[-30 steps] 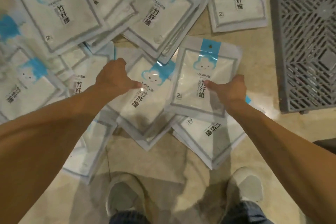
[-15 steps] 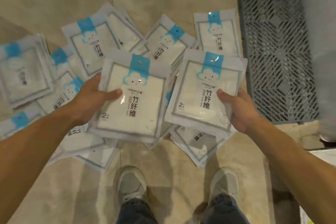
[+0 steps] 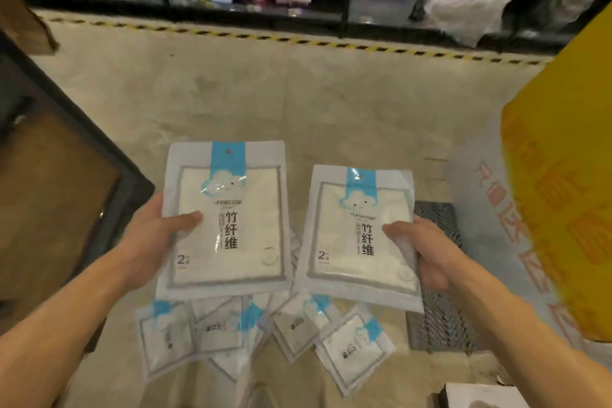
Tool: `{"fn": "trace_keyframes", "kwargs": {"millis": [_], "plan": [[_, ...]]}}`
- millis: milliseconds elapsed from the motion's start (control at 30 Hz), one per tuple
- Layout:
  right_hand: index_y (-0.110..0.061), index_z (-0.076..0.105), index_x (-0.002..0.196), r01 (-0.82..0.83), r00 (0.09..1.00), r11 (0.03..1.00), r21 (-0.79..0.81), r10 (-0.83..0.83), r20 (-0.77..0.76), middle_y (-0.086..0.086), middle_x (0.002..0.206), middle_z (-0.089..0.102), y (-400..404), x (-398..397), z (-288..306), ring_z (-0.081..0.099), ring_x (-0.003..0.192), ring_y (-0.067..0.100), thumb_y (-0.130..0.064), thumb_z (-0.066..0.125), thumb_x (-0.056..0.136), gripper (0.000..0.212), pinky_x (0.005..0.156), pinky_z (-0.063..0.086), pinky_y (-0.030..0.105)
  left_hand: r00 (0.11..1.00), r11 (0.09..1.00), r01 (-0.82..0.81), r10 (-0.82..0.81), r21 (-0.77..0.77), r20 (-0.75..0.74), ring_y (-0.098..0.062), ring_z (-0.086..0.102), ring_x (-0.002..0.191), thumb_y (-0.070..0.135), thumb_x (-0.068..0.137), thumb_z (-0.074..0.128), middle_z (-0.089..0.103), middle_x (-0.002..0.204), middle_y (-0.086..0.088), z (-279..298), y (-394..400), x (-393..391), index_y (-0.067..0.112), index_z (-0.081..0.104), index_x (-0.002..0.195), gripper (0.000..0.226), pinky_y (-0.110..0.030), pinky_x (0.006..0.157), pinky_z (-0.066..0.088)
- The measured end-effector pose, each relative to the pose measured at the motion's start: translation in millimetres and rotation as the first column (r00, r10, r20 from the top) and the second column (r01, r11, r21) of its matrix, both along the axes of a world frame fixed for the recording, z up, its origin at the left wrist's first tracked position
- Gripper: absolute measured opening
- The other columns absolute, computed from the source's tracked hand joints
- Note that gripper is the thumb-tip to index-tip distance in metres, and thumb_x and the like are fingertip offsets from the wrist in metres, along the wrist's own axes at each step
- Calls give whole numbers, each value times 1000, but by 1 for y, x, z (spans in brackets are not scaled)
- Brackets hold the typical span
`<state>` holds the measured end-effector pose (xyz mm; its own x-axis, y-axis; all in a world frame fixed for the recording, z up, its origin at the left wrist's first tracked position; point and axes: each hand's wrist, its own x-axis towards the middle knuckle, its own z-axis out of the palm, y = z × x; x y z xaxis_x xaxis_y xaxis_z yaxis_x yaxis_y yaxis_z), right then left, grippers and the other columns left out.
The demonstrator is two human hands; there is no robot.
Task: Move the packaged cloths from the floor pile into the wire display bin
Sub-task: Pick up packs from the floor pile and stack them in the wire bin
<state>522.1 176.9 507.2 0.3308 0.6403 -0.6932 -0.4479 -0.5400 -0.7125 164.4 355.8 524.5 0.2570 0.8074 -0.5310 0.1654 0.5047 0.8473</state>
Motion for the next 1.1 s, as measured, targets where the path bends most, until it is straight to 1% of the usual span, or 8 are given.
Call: {"fn": "trace_keyframes", "kwargs": {"millis": [100, 267, 400, 467, 633, 733, 967, 1100], "plan": [[1, 62, 130, -61, 998, 996, 60, 61, 3, 21, 116, 75, 11, -24, 103, 75, 103, 37, 5, 59, 97, 33, 78, 65, 46, 999, 1000, -4, 3, 19, 36, -44, 69, 109, 6, 78, 69, 72, 121, -17, 97, -13, -43, 16, 55, 129, 53, -65, 95, 52], [2, 58, 133, -171, 985, 967, 188, 169, 28, 24, 121, 72, 17, -80, 246, 70, 113, 43, 4, 59, 98, 35, 100, 55, 58, 994, 992, -44, 31, 120, 104, -41, 73, 101, 6, 86, 66, 73, 120, -19, 225, -51, -115, 13, 53, 135, 51, -49, 69, 64], [2, 59, 130, -298, 954, 917, 265, 291, 65, 23, 117, 74, 13, -124, 326, 72, 107, 41, 3, 59, 97, 33, 86, 62, 48, 975, 976, -149, 118, 162, 188, -43, 72, 104, 22, 69, 91, 71, 122, -20, 303, -94, -176, 16, 58, 132, 72, -54, 72, 63], [0, 59, 129, -367, 927, 881, 298, 371, 45, 22, 116, 75, 9, -145, 354, 73, 105, 40, 0, 61, 95, 34, 83, 63, 48, 955, 959, -232, 194, 162, 223, -45, 71, 104, 14, 71, 88, 69, 126, -24, 331, -123, -204, 15, 59, 131, 67, -55, 73, 63], [-9, 58, 129, -516, 825, 750, 415, 566, 3, 20, 116, 75, 8, -195, 396, 75, 98, 37, -5, 68, 80, 49, 78, 64, 50, 903, 884, -406, 349, 233, 251, -50, 68, 107, 1, 87, 70, 68, 126, -26, 367, -201, -245, 15, 56, 135, 52, -63, 80, 59], [-12, 61, 120, -611, 730, 664, 432, 683, -19, 19, 110, 77, 3, -222, 408, 78, 86, 33, -1, 65, 86, 37, 68, 66, 46, 843, 805, -530, 465, 268, 271, -45, 72, 101, 0, 92, 60, 72, 119, -23, 378, -259, -254, 14, 60, 129, 40, -57, 75, 62], [-8, 64, 118, -803, 490, 444, 398, 872, 16, 20, 107, 77, -25, -281, 417, 78, 81, 31, 2, 61, 94, 27, 64, 65, 44, 643, 591, -766, 697, 254, 316, -45, 71, 105, 4, 88, 66, 68, 125, -26, 382, -417, -278, 6, 59, 135, 47, -56, 79, 62], [-8, 62, 124, -858, 339, 309, 411, 941, 1, 23, 114, 75, -57, -328, 423, 76, 94, 38, 3, 61, 94, 32, 63, 65, 46, 516, 455, -855, 794, 248, 322, -46, 70, 108, 18, 63, 93, 67, 128, -27, 387, -509, -284, 5, 59, 135, 81, -54, 80, 61]]}}
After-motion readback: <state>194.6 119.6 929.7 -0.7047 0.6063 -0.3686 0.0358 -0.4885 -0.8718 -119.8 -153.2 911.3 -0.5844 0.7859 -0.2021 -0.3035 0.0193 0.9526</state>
